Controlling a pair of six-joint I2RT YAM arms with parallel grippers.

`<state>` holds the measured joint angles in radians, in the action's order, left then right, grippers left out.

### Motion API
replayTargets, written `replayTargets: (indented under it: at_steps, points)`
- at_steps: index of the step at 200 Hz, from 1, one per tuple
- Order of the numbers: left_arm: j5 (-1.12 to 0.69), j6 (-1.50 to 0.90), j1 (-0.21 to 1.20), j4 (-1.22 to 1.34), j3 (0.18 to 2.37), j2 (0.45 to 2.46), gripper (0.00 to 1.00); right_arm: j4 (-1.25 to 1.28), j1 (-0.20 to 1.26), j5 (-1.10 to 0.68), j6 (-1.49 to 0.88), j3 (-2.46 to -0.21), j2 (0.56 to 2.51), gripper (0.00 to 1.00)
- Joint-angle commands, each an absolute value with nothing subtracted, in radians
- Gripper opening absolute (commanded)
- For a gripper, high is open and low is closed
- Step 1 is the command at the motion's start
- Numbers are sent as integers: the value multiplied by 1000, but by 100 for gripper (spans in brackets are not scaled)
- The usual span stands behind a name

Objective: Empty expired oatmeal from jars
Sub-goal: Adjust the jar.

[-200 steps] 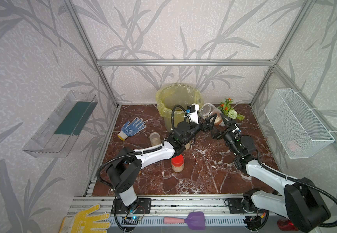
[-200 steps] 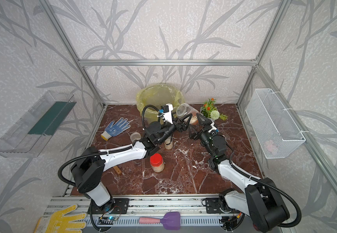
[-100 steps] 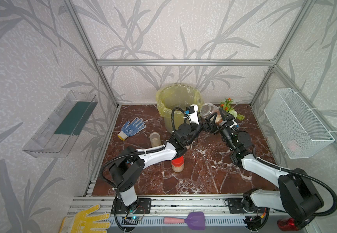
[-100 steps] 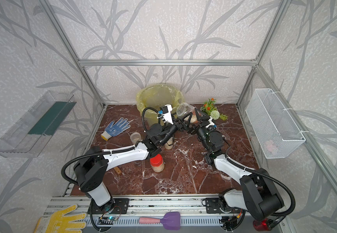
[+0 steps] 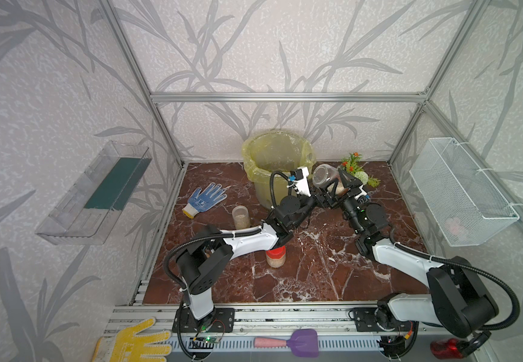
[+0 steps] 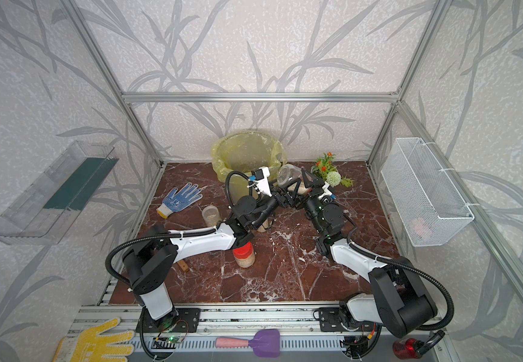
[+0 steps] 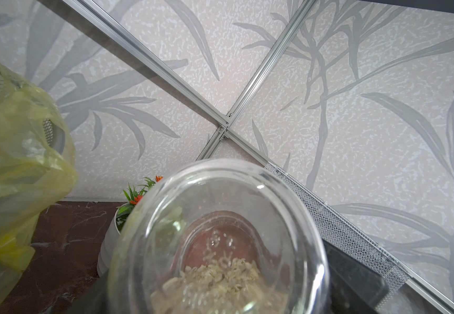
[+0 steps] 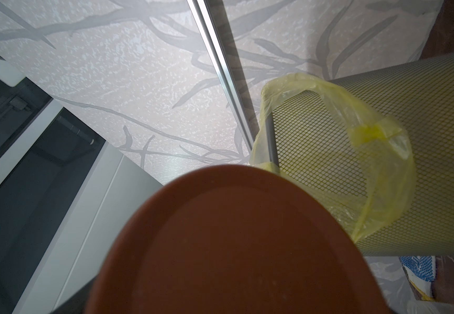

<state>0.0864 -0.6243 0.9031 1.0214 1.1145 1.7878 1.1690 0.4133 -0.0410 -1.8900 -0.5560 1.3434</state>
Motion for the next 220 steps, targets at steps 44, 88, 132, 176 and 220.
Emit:
replayTargets:
  at_steps: [44, 88, 132, 176, 220]
  points:
    - [78, -653, 917, 1123, 1085, 1775, 0, 1230, 407, -11, -1849, -552, 1333, 100]
    - [75, -649, 918, 1139, 1077, 1778, 0, 1224, 405, -12, -1836, -554, 1333, 97]
    - [79, -645, 917, 1149, 1060, 1773, 0, 1191, 405, -34, -1826, -563, 1338, 69]
    - [96, -647, 915, 1176, 1058, 1785, 0, 1131, 407, -74, -1785, -580, 1329, 50]
    - [102, -653, 913, 1170, 1057, 1782, 29, 970, 405, -100, -1681, -588, 1243, 39]
